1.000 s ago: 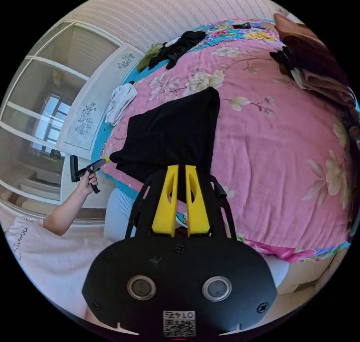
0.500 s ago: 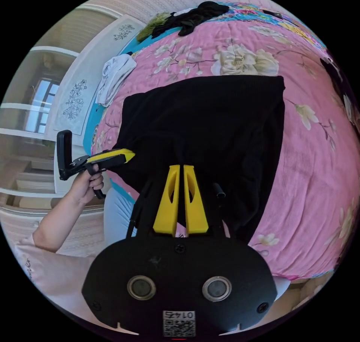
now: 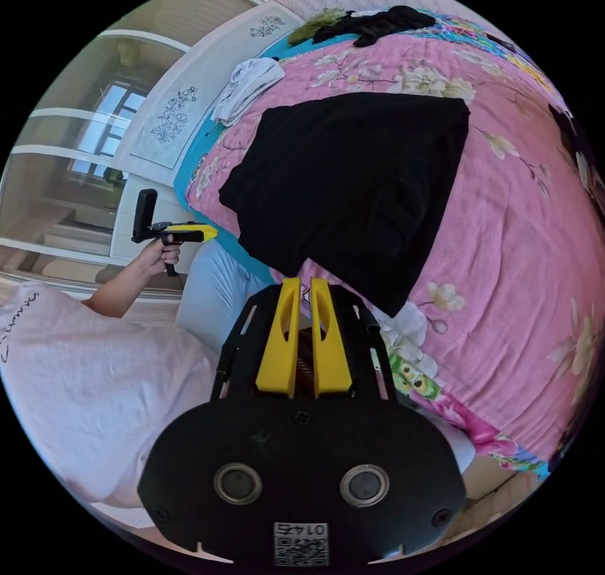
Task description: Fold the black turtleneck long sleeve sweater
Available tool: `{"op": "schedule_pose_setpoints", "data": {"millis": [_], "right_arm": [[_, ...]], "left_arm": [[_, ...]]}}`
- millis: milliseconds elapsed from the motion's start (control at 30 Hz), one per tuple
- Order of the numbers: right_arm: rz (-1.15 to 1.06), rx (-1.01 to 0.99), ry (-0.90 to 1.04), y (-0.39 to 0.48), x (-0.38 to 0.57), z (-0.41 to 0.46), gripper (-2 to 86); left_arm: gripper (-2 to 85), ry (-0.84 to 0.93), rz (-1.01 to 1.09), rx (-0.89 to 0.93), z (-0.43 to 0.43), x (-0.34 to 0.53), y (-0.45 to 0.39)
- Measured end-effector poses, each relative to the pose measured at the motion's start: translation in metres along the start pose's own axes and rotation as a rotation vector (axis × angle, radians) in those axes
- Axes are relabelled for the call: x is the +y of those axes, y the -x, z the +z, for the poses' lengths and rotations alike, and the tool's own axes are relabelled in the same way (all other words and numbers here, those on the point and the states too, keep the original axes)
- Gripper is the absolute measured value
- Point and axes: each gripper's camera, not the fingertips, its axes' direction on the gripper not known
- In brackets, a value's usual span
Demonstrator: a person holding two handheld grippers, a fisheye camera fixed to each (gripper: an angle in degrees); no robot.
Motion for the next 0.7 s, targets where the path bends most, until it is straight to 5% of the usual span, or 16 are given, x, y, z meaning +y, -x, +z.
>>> {"op": "schedule_pose_setpoints", "data": {"millis": [300,467,533,700], "right_arm": [[0.211,0.301,-0.317,-0.03,-0.069,-0.038,8.0],[0.412,0.185,-0.245,-0.068,-0.102,-0.016,7.0],[0.429,0.15,-0.168,-0.072,-0.106,-0.008,3.7],[0.38,0.169,-0.324,-0.064,-0.104,-0.032,0.5]], "left_arm": [[6.4,-0.271,-0.091,-0.068,-0.032,-0.104,0.021],[7.8,-0.225,-0.245,0.025,0.007,-0.152,0.045],[0.8,-0.151,-0.247,0.059,0.018,-0.16,0.048],[-0.8,-0.268,-0.178,-0.118,-0.004,-0.173,0.033]]}}
